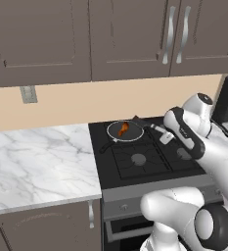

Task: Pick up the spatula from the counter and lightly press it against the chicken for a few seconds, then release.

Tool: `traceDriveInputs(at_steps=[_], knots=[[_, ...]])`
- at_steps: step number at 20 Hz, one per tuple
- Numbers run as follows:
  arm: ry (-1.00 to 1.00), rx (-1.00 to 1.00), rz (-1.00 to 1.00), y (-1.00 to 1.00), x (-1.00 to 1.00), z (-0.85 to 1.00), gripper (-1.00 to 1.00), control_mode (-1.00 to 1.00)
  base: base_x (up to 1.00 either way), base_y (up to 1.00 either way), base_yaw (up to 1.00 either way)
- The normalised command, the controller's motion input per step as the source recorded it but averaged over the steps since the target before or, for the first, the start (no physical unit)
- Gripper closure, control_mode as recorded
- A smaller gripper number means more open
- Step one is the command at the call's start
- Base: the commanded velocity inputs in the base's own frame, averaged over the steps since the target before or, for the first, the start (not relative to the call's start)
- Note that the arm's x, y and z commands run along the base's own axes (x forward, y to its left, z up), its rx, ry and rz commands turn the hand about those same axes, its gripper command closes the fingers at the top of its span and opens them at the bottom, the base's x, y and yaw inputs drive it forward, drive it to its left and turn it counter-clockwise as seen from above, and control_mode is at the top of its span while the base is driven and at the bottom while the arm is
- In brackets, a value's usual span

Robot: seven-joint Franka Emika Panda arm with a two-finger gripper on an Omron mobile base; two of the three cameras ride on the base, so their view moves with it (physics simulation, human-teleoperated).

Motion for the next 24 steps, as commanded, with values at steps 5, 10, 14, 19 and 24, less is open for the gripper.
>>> traceDriveInputs(at_steps=[5,10,14,19,24], knots=[[0.04,0.0,0.0,0.0,0.16,-0.11,1.0,-1.0,0.0,0.0,0.0],[0.06,0.0,0.0,0.0,0.2,-0.13,1.0,-1.0,0.0,0.0,0.0],[0.05,0.0,0.0,0.0,0.2,-0.19,1.0,-1.0,0.0,0.0,0.0],[0.04,0.0,0.0,0.0,0.19,-0.21,1.0,-1.0,0.0,0.0,0.0],[0.03,0.0,0.0,0.0,0.19,-0.06,1.0,-1.0,0.0,0.0,0.0]])
